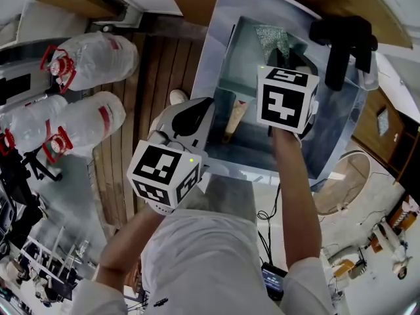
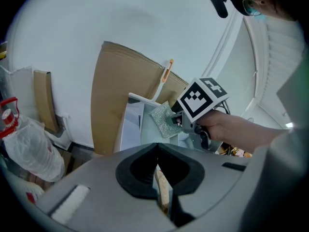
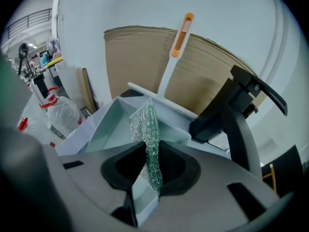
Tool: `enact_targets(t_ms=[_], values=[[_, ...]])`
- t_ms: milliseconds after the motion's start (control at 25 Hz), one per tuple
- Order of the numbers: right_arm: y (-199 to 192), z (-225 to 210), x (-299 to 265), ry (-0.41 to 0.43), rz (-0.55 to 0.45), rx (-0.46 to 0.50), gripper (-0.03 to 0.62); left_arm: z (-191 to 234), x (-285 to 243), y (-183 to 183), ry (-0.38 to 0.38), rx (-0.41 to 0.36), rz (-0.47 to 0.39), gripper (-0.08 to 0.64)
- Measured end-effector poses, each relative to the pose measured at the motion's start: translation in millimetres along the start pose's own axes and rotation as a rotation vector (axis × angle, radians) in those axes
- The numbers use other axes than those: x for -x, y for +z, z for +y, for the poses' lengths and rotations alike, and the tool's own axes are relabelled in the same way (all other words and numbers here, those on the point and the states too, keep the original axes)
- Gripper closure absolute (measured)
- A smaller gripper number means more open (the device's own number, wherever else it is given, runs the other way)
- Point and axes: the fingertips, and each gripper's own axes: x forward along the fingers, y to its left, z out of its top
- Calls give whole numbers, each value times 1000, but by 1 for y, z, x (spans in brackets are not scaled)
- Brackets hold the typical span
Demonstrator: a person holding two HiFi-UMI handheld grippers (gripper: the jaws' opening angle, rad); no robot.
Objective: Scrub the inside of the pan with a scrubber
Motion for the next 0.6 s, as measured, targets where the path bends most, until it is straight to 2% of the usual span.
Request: enact_targets(t_ms=[400,600], values=[[17,30,-1,46,-31,25,528,10,9,-1,17,14,-11,555],[8,48,1,160,-69,-17,529,15,12,-5,27,24,-11,555]])
